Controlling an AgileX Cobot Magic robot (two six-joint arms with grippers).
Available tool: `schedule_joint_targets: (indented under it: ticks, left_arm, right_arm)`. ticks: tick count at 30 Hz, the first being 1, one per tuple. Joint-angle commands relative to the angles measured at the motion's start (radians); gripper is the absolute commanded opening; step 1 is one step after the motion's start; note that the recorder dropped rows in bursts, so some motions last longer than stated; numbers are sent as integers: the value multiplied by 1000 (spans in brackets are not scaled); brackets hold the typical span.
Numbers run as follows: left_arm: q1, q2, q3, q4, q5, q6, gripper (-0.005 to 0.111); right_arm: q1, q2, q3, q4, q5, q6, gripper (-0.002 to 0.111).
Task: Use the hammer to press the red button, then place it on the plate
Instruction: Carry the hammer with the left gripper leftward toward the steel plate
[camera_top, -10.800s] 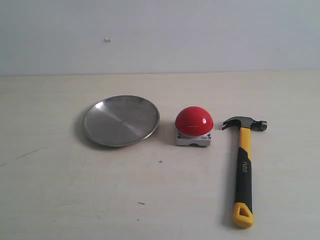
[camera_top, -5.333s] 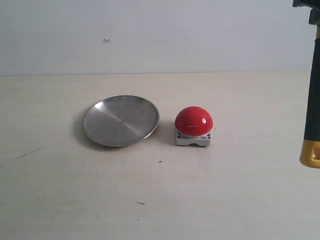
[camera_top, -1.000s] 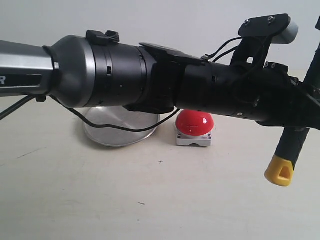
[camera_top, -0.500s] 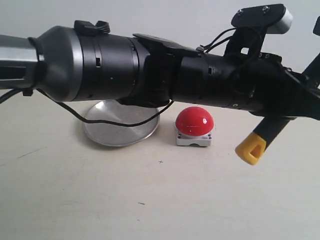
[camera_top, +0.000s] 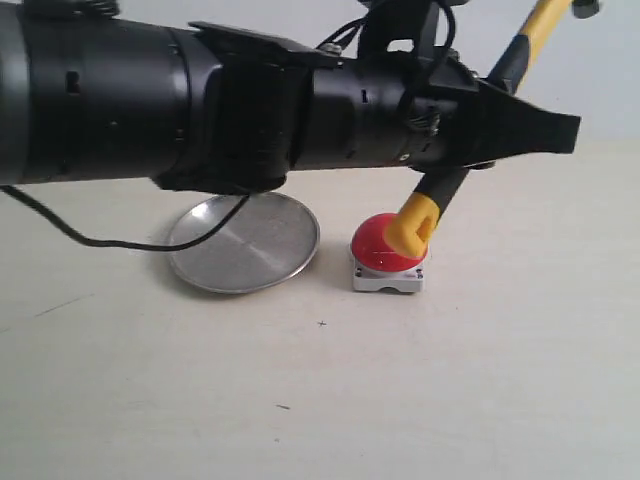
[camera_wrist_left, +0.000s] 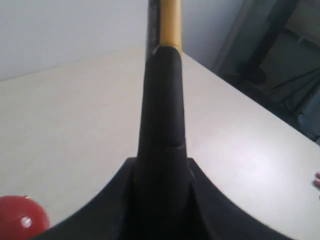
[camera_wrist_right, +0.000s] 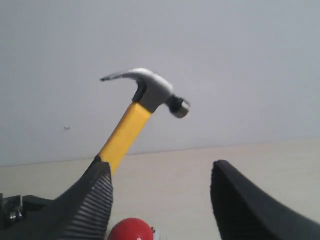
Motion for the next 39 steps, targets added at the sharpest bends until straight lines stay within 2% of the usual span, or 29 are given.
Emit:
schedule_joint_targets:
  ticks: [1,4,8,10,13,17,23,31,39]
  left_arm:
    - [5,-112,134,34,-121,6,0]
    - [5,-152,220,53,-184,8,0]
    - [5,-217,330,129,-255,8,0]
    - [5,-232,344,149,-256,6,0]
    - [5,-240,344,152,-198,39,0]
    - [5,-240,349,152,-170,65,0]
    - [5,-236,359,154,-159,74,0]
    - [5,-213,371,145,-150,74,0]
    - [5,-209,430,145,-150,74,0]
  right_arm:
    - [1,-132,12,-5,-32,-60,33]
    - [1,-209,54,-6,-78,-60,20]
    - [1,-412,195,41,-258,-58,1]
    - [1,-490,315,97,-346,-57,0]
    - [1,-529,524,98,-569,-60,0]
    - [1,-529,639,33,-693,-81,0]
    - [1,-529,708,27,-689,-167,0]
    - [1,-529,715,117,-530,-179,0]
    - [1,-529,716,129,-399,-179,0]
